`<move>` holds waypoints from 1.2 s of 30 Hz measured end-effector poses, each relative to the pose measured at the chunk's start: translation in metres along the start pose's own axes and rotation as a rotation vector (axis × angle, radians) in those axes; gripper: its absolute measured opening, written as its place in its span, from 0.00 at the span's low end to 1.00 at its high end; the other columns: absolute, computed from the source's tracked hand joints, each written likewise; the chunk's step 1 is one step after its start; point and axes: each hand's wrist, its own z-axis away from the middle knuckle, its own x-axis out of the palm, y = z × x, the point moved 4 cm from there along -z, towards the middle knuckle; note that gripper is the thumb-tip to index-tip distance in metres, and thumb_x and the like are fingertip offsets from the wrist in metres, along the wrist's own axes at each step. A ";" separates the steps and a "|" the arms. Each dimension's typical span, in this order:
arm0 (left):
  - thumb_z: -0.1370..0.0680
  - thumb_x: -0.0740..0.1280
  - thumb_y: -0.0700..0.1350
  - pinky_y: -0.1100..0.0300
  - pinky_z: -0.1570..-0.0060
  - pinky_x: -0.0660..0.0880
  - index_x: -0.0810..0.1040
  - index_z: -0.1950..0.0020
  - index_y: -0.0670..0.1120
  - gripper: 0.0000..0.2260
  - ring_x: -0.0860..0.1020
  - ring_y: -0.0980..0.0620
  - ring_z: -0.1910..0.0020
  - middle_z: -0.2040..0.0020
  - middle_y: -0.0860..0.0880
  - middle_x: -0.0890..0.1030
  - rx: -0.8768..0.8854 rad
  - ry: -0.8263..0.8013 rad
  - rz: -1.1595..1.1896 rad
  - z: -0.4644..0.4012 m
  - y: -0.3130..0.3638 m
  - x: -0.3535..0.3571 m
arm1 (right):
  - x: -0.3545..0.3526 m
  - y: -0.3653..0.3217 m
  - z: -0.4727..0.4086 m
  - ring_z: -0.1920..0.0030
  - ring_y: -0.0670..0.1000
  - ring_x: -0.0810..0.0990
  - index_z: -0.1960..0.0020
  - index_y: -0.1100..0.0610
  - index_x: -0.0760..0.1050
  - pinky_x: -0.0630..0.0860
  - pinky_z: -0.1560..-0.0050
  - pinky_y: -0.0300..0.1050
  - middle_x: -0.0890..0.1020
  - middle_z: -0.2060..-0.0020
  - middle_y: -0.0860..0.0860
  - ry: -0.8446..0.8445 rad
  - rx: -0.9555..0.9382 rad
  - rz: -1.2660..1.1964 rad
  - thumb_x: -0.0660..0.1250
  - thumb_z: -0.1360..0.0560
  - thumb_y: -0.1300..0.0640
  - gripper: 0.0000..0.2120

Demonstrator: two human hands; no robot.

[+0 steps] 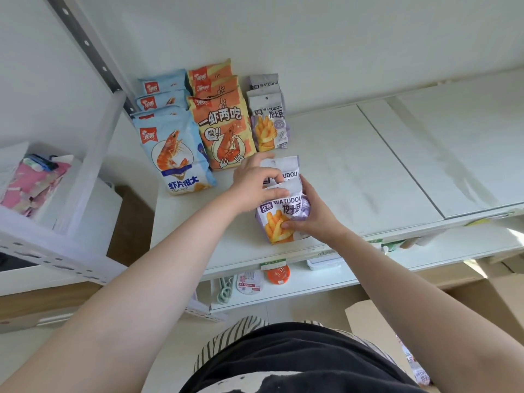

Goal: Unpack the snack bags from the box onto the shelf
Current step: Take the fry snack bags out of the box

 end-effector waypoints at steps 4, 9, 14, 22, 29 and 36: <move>0.28 0.74 0.48 0.54 0.30 0.59 0.74 0.63 0.56 0.09 0.64 0.45 0.32 0.37 0.45 0.68 -0.049 -0.042 0.187 0.003 0.003 0.013 | 0.002 0.003 -0.001 0.38 0.34 0.75 0.21 0.54 0.43 0.75 0.44 0.34 0.71 0.35 0.38 -0.029 -0.044 0.095 0.80 0.38 0.70 0.60; 0.27 0.72 0.45 0.63 0.57 0.70 0.73 0.68 0.53 0.12 0.73 0.53 0.59 0.54 0.43 0.73 -0.176 0.119 0.675 0.015 -0.002 0.023 | 0.003 0.003 -0.008 0.29 0.50 0.70 0.20 0.52 0.39 0.71 0.32 0.52 0.68 0.27 0.50 -0.031 -0.064 0.273 0.81 0.36 0.61 0.61; 0.25 0.70 0.38 0.63 0.68 0.70 0.71 0.65 0.46 0.12 0.74 0.55 0.69 0.66 0.49 0.75 -0.211 0.134 0.787 0.013 -0.004 0.028 | -0.002 0.001 -0.010 0.27 0.54 0.66 0.20 0.52 0.39 0.65 0.28 0.57 0.65 0.25 0.53 -0.050 -0.115 0.405 0.82 0.39 0.49 0.64; 0.25 0.69 0.36 0.64 0.68 0.72 0.72 0.64 0.44 0.10 0.76 0.57 0.70 0.70 0.55 0.78 -0.220 0.126 0.922 0.002 0.005 0.025 | -0.028 -0.003 -0.021 0.38 0.36 0.74 0.25 0.57 0.51 0.73 0.39 0.36 0.70 0.36 0.49 -0.104 -0.100 0.340 0.85 0.44 0.61 0.58; 0.42 0.79 0.61 0.59 0.35 0.69 0.57 0.25 0.52 0.51 0.68 0.54 0.30 0.28 0.50 0.67 -0.271 0.043 1.096 0.009 -0.027 0.043 | -0.043 0.001 -0.036 0.43 0.40 0.77 0.25 0.55 0.53 0.76 0.39 0.46 0.74 0.42 0.40 -0.128 0.030 0.281 0.82 0.40 0.67 0.54; 0.29 0.75 0.42 0.58 0.36 0.72 0.49 0.23 0.55 0.44 0.70 0.56 0.31 0.27 0.54 0.68 -0.211 -0.024 0.911 0.008 -0.039 0.070 | -0.042 -0.003 -0.055 0.37 0.46 0.78 0.22 0.57 0.52 0.78 0.42 0.43 0.73 0.32 0.50 -0.048 0.042 0.091 0.80 0.37 0.68 0.53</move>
